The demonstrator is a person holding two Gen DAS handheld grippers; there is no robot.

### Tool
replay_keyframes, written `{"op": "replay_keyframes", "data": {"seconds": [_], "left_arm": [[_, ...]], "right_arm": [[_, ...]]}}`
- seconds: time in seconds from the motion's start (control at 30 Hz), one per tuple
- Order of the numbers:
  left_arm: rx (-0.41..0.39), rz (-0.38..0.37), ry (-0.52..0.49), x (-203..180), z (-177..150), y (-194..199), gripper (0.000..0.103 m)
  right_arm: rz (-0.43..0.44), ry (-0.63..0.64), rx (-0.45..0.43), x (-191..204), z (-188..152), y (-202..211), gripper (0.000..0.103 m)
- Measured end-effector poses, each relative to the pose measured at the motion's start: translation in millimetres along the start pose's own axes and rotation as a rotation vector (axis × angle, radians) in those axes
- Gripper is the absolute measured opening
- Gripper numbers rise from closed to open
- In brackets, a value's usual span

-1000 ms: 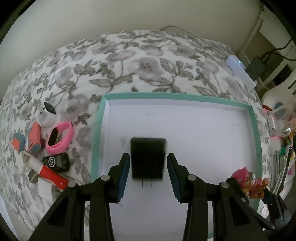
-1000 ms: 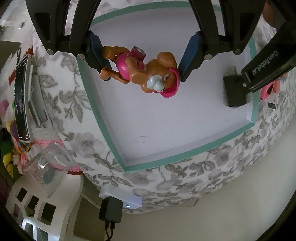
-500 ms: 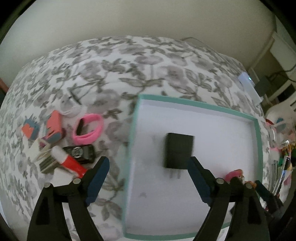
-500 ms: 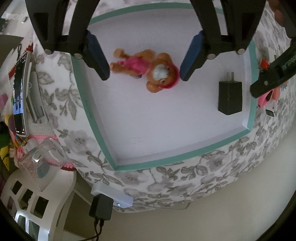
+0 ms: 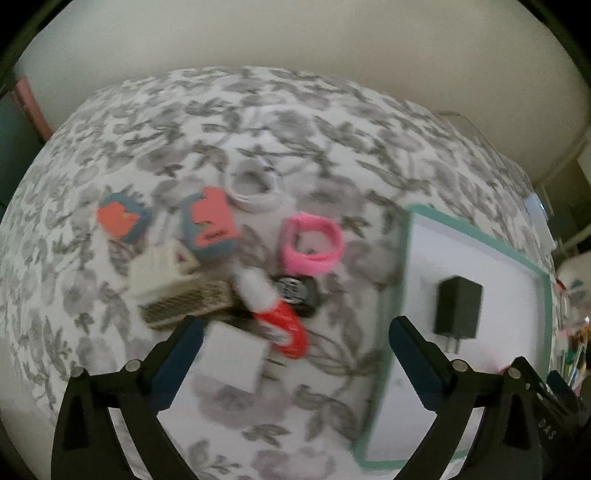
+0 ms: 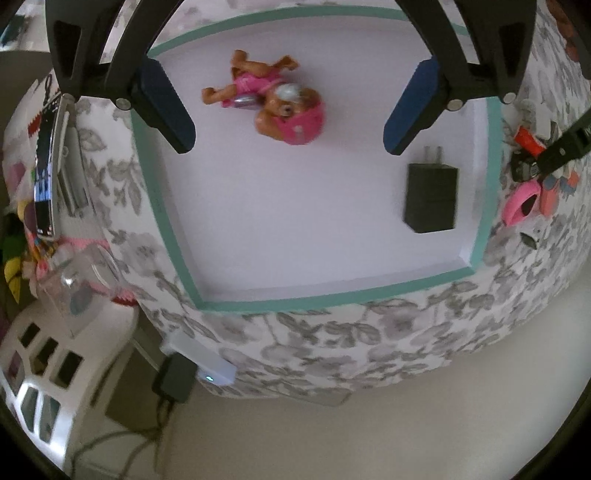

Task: Organize rigid objects
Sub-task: 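Move left tool to the white holder while right tool approaches the red glue bottle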

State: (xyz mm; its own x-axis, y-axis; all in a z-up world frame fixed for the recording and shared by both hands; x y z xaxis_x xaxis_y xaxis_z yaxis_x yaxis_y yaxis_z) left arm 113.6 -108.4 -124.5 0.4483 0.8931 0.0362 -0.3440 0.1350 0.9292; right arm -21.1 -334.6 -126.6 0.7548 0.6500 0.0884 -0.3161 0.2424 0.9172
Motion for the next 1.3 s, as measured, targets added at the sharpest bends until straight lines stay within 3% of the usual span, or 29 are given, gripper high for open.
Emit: {"op": "replay_keyframes", "data": {"seconds": [0.17, 0.37, 0.7, 1.0, 1.3], "left_arm": [[-0.059, 0.051, 0.032, 35, 6, 10, 0.103], [-0.092, 0.082, 0.086, 80, 12, 22, 0.103], [-0.014, 0.158, 0.167, 153, -3, 26, 0.103], [0.047, 0.127, 0.246, 184, -16, 9, 0.103], [0.065, 0.005, 0.263, 157, -7, -9, 0.103]], "right_arm": [[0.045, 0.062, -0.042, 34, -3, 14, 0.103], [0.194, 0.101, -0.047, 91, -15, 31, 0.103], [0.343, 0.157, -0.013, 172, -47, 39, 0.103], [0.359, 0.208, 0.030, 209, -69, 23, 0.101], [0.349, 0.260, 0.074, 230, -85, 2, 0.084]]}}
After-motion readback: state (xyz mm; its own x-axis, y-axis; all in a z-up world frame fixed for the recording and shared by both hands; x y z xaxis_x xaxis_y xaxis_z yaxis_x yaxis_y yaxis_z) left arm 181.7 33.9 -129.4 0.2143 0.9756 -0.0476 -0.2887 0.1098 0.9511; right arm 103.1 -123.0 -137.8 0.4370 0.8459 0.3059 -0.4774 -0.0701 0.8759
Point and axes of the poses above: each gripper's, at about its wrist camera, not at the fingertips, and y roughly against the way its jaws point, x to its left, z to its top, the point moved 9 cm from there along -y, roughly the way its jaws point, and after that the axes turned 14 degrees about -y, right-handed, at the moved point
